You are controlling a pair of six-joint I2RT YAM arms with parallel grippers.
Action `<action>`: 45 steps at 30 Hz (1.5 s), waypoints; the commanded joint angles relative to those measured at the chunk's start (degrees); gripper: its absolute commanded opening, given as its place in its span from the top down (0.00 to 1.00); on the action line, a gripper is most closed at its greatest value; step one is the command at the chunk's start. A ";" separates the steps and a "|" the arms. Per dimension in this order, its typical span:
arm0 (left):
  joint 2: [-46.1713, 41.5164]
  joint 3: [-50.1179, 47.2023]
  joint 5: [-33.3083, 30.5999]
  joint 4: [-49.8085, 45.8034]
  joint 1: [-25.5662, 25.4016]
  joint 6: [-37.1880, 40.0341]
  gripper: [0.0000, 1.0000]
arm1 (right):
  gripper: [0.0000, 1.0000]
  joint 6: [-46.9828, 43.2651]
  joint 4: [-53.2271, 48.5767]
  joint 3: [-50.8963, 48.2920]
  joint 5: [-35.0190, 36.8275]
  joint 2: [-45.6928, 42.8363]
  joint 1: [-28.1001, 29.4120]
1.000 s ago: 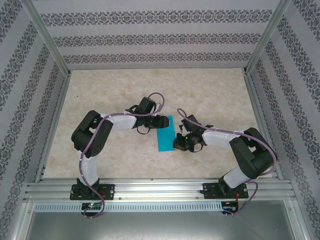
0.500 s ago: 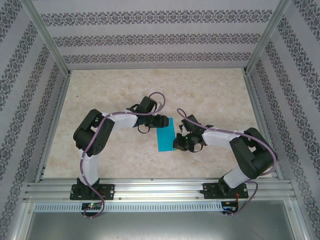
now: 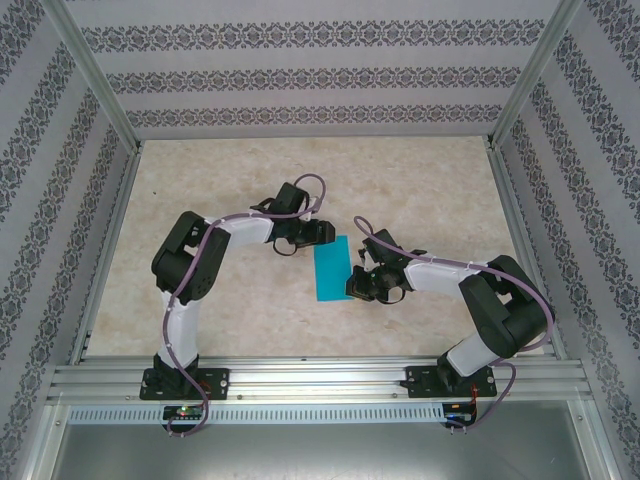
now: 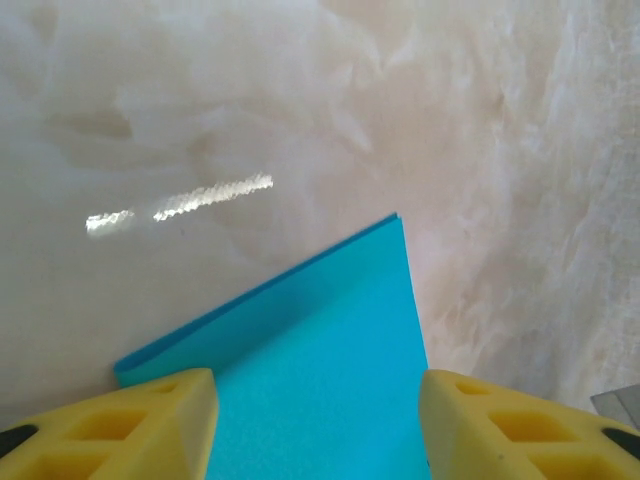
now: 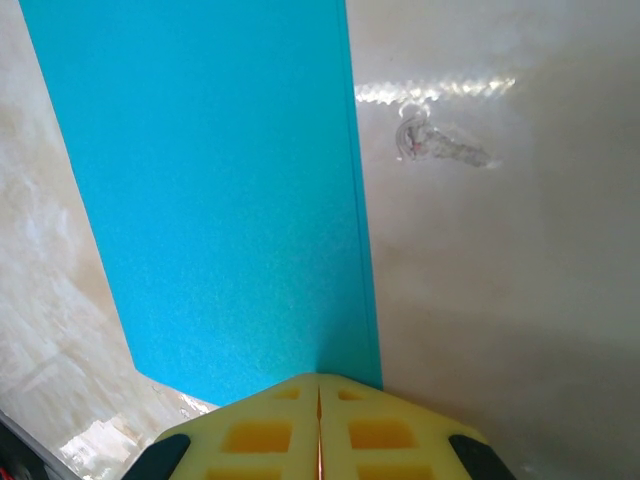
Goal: Fold a paper plane with a square sheet of paper (fold left side to right side)
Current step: First fold the square sheet of paper in half at the center of the table, then fold the triangle a second time at the center of the table.
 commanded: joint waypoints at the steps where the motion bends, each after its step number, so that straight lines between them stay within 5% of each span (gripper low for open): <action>1: 4.08 2.07 -5.65 -0.71 3.60 1.55 0.42 | 0.92 -0.74 -5.92 -2.05 3.82 0.81 0.28; 11: 0.80 12.97 -5.35 -12.11 6.25 6.63 0.41 | 0.89 -0.94 -3.28 0.32 2.30 -2.43 0.23; 14: -4.68 13.07 -5.12 -14.10 6.23 7.42 0.40 | 0.81 -2.84 -5.99 4.76 3.67 -5.69 -0.04; 21: -23.24 -6.71 -4.41 -6.20 3.37 1.97 0.40 | 0.58 -9.17 -12.91 11.41 5.96 -12.69 -5.52; 27: -31.70 -22.42 -8.92 2.80 -7.06 -6.48 0.40 | 0.53 -12.90 -11.09 11.59 0.69 -9.79 -9.42; 33: -30.76 -26.78 -12.81 5.77 -13.69 -11.55 0.41 | 0.59 -10.47 -9.19 9.87 -0.16 -4.72 -8.32; 45: -22.02 -25.38 -10.85 10.79 -15.97 -13.35 0.45 | 0.63 -5.80 -7.12 5.98 1.70 -1.55 -5.23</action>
